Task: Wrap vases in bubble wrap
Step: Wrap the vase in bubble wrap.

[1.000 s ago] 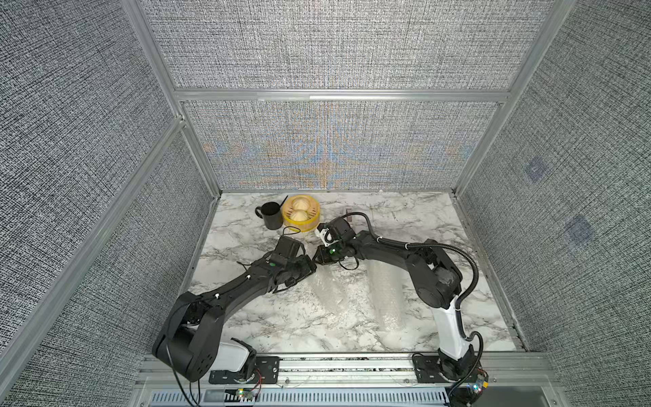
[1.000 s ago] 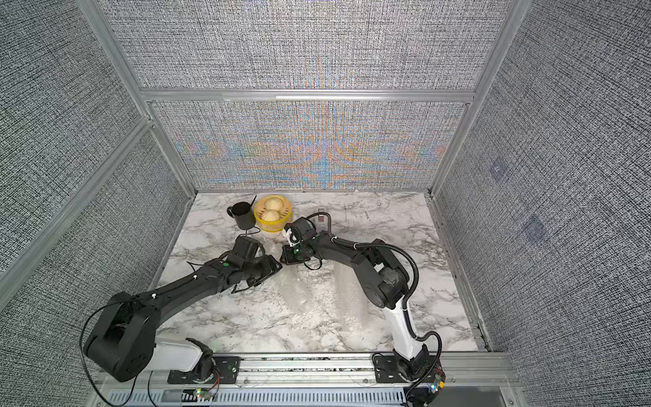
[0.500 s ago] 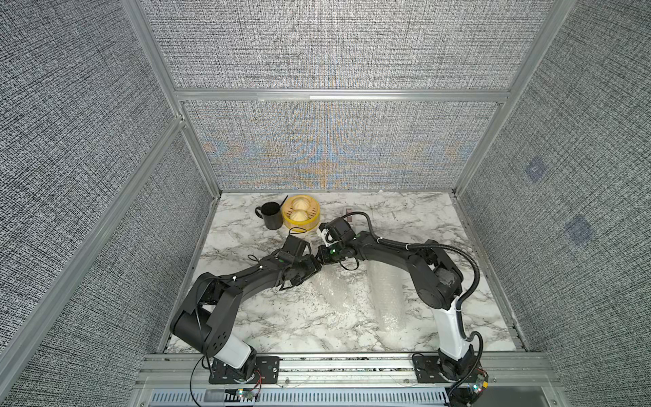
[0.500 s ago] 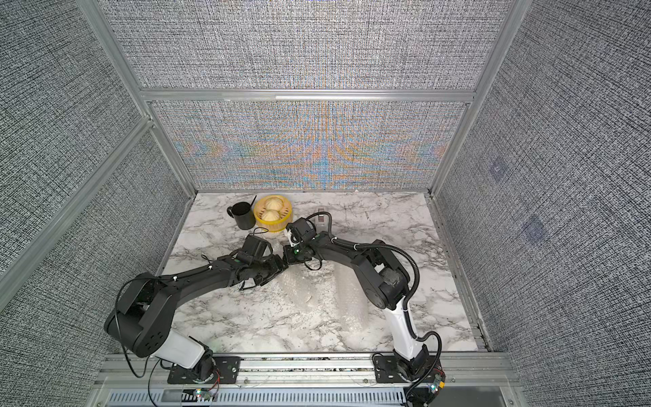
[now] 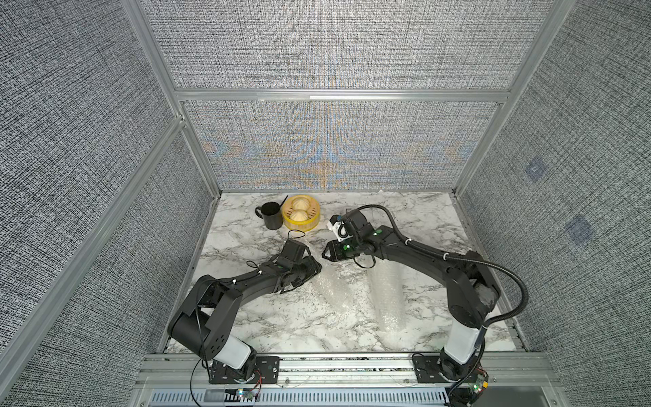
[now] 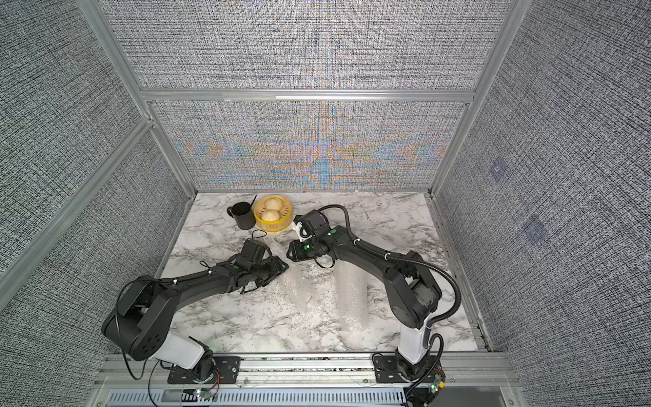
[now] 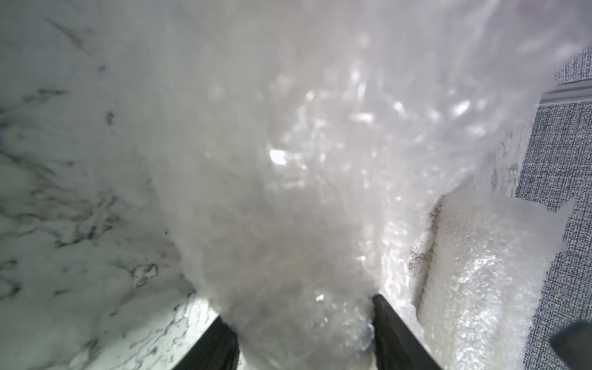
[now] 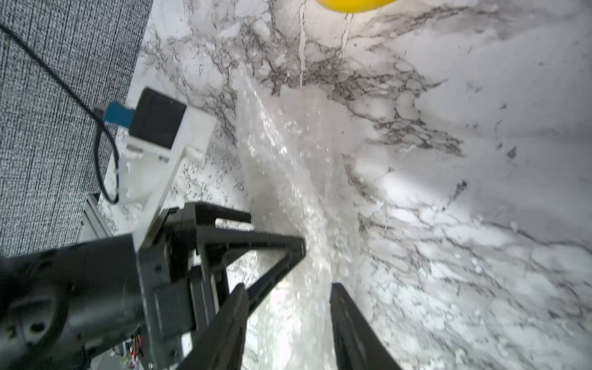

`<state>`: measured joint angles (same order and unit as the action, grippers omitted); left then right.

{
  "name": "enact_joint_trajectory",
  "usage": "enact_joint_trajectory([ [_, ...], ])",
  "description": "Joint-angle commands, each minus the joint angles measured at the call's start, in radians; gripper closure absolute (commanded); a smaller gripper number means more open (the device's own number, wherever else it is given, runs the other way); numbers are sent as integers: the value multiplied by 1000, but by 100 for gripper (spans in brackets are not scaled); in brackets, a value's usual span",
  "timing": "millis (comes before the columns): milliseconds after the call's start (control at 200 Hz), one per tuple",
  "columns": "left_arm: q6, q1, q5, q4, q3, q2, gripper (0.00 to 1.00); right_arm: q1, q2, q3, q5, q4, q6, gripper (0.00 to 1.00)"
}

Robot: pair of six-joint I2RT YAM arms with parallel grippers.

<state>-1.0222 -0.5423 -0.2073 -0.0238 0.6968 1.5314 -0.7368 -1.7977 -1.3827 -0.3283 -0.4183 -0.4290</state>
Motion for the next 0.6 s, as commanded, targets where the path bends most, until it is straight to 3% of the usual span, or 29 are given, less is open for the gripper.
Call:
enact_joint_trajectory([
  [0, 13, -1, 48, -164, -10, 11, 39, -18, 62, 42, -30, -159, 45, 54],
  [205, 14, -2, 48, -156, -22, 16, 39, -50, 104, 39, -27, -377, 105, 49],
  [340, 16, -2, 50, -154, -20, 18, 39, -60, 77, 33, -8, -406, 129, 50],
  [525, 23, -2, 53, -163, -18, 13, 39, -59, 41, 26, 26, -405, 152, 59],
  [590, 23, -2, 55, -163, -22, 11, 39, -56, 20, 35, 38, -404, 162, 69],
])
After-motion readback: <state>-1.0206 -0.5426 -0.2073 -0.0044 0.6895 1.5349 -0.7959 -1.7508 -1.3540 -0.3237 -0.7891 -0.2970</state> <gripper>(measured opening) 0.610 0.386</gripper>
